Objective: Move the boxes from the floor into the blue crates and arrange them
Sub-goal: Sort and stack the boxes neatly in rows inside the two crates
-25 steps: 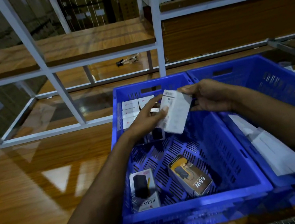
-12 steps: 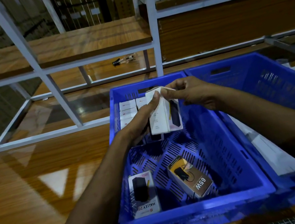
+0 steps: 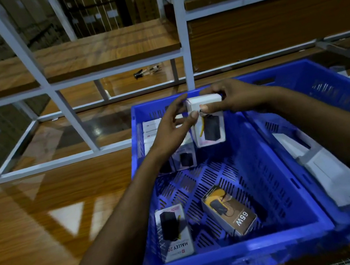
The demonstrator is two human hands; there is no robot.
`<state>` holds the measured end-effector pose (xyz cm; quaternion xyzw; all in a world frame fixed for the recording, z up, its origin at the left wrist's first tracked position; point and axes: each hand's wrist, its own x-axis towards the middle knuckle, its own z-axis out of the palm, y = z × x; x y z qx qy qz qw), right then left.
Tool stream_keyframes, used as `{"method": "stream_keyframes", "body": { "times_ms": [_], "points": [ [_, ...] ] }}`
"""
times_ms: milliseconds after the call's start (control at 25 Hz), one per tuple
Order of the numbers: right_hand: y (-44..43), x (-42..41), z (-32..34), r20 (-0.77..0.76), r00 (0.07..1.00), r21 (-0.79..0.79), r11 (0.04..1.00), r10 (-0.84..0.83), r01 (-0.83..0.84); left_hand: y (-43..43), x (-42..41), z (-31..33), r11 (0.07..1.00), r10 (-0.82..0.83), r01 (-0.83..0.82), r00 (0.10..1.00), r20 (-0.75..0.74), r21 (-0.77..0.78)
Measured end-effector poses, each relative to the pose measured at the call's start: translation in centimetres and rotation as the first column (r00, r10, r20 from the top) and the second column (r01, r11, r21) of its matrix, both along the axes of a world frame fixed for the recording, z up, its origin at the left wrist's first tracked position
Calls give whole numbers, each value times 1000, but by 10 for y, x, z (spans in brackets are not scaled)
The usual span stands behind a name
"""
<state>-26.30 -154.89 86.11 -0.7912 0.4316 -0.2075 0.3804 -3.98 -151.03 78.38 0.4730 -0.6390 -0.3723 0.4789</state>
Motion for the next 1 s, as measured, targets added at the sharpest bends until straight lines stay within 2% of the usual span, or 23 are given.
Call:
{"method": "stream_keyframes", "body": {
  "times_ms": [120, 280, 440, 560, 760, 840, 1000],
  "points": [
    [-23, 5, -5, -154, 987, -167, 986, -37, 11, -22, 0, -3, 996, 5, 8, 991, 137, -92],
    [-42, 13, -15, -273, 952, -278, 959, -137, 58, -47, 3, -7, 995, 37, -15, 972, 233, -94],
    [-54, 15, -34, -336, 926, -317, 946, -174, 63, -57, 1, -9, 995, 43, -9, 939, 342, -103],
    [-64, 20, -49, -440, 875, -325, 944, -203, 56, -65, 1, -10, 996, 32, 5, 912, 409, -88],
    [-87, 35, -65, -540, 802, -364, 930, -254, 49, -87, 4, -24, 993, 107, -67, 833, 543, -94],
    [-97, 39, -74, -550, 794, -366, 929, -260, 51, -93, 5, -29, 992, 122, -82, 762, 636, -92],
    [-113, 47, -90, -529, 810, -340, 938, -252, 70, -98, 7, -28, 993, 114, -91, 702, 703, -70]
  ]
}}
